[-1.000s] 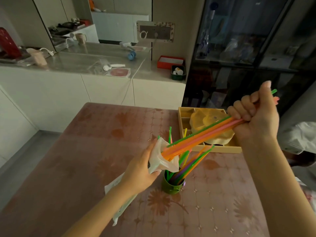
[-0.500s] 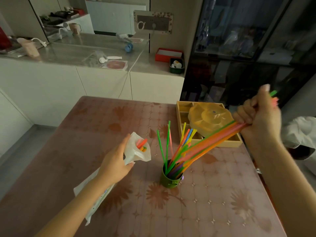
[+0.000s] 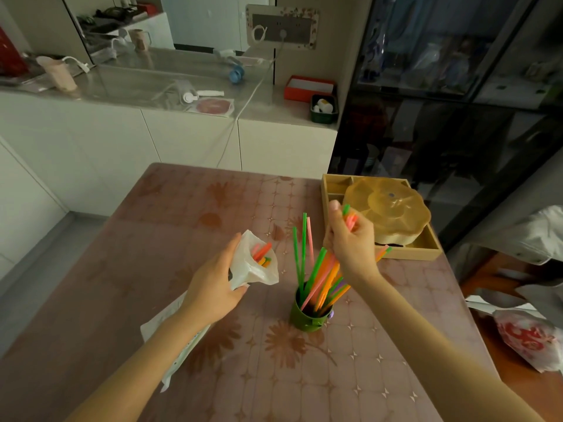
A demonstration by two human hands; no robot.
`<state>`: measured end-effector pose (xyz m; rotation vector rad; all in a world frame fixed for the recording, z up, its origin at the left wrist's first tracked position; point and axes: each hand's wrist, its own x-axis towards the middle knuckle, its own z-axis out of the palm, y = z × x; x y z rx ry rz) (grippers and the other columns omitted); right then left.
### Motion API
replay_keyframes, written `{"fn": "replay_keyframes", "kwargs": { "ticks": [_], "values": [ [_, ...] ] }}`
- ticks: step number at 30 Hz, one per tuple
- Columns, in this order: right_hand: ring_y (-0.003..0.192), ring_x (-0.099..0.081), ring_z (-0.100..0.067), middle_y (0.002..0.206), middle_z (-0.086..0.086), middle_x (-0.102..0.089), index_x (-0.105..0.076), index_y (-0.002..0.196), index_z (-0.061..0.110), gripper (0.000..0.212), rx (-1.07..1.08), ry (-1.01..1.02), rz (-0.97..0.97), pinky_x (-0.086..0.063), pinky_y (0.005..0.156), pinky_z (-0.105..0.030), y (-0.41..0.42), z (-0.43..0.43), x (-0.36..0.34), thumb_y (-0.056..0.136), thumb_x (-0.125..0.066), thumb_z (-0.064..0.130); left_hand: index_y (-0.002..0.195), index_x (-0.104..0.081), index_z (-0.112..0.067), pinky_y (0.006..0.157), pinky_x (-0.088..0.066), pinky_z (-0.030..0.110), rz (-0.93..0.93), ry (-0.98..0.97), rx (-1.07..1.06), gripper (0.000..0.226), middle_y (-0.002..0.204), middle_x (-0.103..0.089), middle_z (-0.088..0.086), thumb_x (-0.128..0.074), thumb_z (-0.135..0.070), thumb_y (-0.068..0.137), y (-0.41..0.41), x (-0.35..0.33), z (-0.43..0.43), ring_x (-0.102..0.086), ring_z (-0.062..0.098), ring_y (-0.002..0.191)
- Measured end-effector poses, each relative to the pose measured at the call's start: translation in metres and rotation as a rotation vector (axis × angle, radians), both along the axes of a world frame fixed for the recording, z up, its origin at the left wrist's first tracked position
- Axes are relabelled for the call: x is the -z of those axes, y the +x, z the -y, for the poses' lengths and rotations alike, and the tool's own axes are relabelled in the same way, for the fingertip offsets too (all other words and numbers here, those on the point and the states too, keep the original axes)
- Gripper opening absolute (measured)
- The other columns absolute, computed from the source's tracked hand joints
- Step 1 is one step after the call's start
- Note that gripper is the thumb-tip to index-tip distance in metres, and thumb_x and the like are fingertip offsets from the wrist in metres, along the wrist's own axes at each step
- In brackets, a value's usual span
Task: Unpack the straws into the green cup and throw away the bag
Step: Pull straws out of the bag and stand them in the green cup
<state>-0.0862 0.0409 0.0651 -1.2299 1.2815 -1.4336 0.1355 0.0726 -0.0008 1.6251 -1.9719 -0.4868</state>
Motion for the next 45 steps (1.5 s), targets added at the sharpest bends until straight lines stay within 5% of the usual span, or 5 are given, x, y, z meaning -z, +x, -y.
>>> {"fn": "replay_keyframes", "kwargs": {
  "ticks": [19,26,34,40,45],
  "values": [
    [0.104,-0.05,0.0,0.114,0.016,-0.054,-0.051,0.124,0.019,0.039,0.31,-0.118,-0.564,-0.036,0.082,-0.011,-0.034,-0.011,-0.028,0.089,-0.061,0.03,0.145,-0.017,-0.023,0.075,-0.052,0.033,0.016,-0.098,0.096,0.096,0.127,-0.057,0.002,-0.078,-0.022,0.071,-0.011,-0.039,0.017,-0.062,0.02,0.094],
    [0.111,-0.061,-0.02,0.12,-0.009,-0.064,-0.056,0.12,0.012,0.042,-0.007,0.241,0.407,-0.044,0.102,-0.037,-0.004,-0.034,-0.028,0.097,-0.037,0.041,0.145,-0.013,-0.027,0.083,-0.047,0.035,0.212,-0.226,0.235,0.1,0.126,-0.056,0.004,-0.078,-0.019,0.07,-0.018,-0.097,0.023,-0.057,0.024,0.105],
    [0.117,-0.055,-0.031,0.123,-0.01,-0.061,-0.059,0.118,0.015,0.048,-0.203,0.529,1.069,-0.047,0.085,-0.044,0.011,-0.012,-0.015,0.099,-0.028,0.046,0.145,0.009,-0.024,0.088,-0.034,0.035,1.165,-0.454,0.61,0.092,0.126,-0.04,0.006,-0.056,-0.011,0.08,-0.071,-0.174,0.039,-0.041,0.025,0.108],
    [0.125,-0.049,-0.031,0.127,-0.017,-0.06,-0.065,0.116,0.003,0.045,-0.358,0.577,1.33,-0.029,0.112,-0.044,0.014,-0.015,-0.024,0.081,-0.053,0.029,0.145,-0.006,-0.027,0.085,-0.037,0.038,1.398,-0.431,0.709,0.081,0.129,-0.044,0.011,-0.058,-0.023,0.084,-0.104,-0.2,0.047,-0.047,0.03,0.11],
    [0.074,-0.07,-0.037,0.085,-0.023,-0.072,-0.063,0.097,0.005,0.035,-0.197,0.587,1.305,-0.056,0.07,-0.048,0.007,-0.017,-0.023,0.094,-0.044,0.034,0.146,0.0,-0.025,0.068,-0.037,0.034,1.277,-0.315,0.601,0.085,0.119,-0.051,0.009,-0.057,-0.018,0.083,-0.097,-0.195,0.043,-0.054,0.028,0.097]
  ]
}}
